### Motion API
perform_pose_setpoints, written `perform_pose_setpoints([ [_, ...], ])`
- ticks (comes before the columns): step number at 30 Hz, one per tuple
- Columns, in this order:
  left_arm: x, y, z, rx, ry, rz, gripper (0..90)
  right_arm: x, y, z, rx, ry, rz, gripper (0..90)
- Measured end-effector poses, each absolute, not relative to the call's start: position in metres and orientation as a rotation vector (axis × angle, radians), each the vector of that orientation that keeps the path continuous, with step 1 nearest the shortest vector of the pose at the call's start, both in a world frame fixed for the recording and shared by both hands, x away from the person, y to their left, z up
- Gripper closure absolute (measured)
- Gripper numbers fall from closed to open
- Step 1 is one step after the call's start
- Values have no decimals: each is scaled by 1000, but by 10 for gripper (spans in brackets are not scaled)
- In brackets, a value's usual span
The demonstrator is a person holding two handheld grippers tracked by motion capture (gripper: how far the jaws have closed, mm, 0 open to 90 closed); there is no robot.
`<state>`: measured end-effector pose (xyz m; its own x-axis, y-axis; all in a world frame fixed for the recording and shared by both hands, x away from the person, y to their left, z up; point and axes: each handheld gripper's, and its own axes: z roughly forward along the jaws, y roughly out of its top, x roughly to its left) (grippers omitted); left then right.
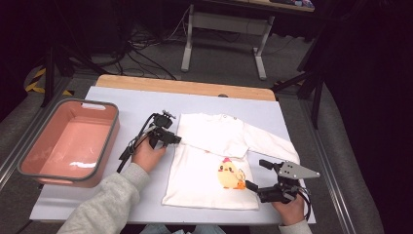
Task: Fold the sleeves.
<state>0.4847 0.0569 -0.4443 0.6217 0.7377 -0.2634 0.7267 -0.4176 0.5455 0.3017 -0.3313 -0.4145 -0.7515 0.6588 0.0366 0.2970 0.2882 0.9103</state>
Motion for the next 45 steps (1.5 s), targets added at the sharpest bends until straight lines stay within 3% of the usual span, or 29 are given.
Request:
perform_pose_setpoints([
  [3, 485, 58, -445, 2212, 1128, 9, 652, 307, -335, -411, 898, 2213, 1420, 106],
  [6, 483, 56, -447, 2220, 1106, -16, 816, 311, -337, -407, 904, 2212, 1388, 180],
  [7, 482, 56, -447, 2221, 1102, -8, 827, 312, -337, -406, 906, 2214, 1376, 188],
  [19, 478, 59, -449, 2211, 1080, 21, 844, 338, -349, -394, 985, 2182, 1259, 314],
  [30, 476, 63, -448, 2206, 1072, 46, 842, 364, -360, -393, 1061, 2180, 1157, 320],
  [34, 474, 67, -445, 2183, 1051, 38, 774, 375, -365, -396, 1085, 2195, 1111, 319],
  [36, 472, 69, -443, 2169, 1037, 35, 671, 380, -367, -398, 1105, 2190, 1090, 309],
  [45, 454, 82, -431, 2109, 956, 64, 367, 403, -378, -405, 1184, 2210, 971, 297],
])
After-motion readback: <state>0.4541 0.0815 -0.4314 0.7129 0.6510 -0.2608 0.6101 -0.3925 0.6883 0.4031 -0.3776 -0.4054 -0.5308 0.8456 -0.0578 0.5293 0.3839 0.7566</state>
